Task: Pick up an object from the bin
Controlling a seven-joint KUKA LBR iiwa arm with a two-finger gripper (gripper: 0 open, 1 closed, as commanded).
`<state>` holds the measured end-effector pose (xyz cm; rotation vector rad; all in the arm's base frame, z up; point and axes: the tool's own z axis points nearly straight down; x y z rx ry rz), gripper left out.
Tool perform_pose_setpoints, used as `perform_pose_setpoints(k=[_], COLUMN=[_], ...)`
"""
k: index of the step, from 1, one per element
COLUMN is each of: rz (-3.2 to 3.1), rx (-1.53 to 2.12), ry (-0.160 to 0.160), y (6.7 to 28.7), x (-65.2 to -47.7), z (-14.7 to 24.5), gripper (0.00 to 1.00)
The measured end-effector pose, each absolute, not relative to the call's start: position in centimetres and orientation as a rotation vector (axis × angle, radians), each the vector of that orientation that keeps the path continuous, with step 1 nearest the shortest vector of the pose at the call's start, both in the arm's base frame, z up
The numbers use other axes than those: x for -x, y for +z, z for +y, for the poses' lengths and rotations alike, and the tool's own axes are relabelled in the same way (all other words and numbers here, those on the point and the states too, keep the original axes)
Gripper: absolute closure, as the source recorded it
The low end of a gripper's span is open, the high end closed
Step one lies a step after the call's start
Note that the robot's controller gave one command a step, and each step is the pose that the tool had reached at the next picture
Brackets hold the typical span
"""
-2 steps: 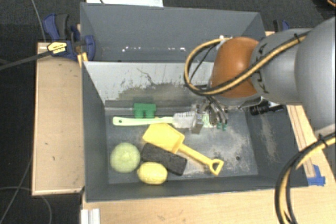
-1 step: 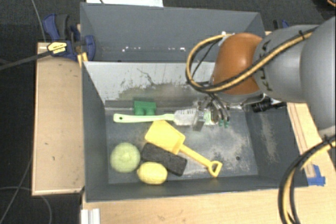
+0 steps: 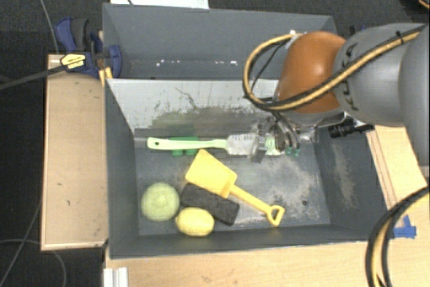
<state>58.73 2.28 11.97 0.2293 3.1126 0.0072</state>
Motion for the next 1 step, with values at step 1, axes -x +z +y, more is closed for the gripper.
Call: perform_pose_setpoints(k=[1], rz=[3.116], rx=[-0.227], ry=[0.007], y=[15.26], x=[-58.65], z=[2.28], gripper=[1.0])
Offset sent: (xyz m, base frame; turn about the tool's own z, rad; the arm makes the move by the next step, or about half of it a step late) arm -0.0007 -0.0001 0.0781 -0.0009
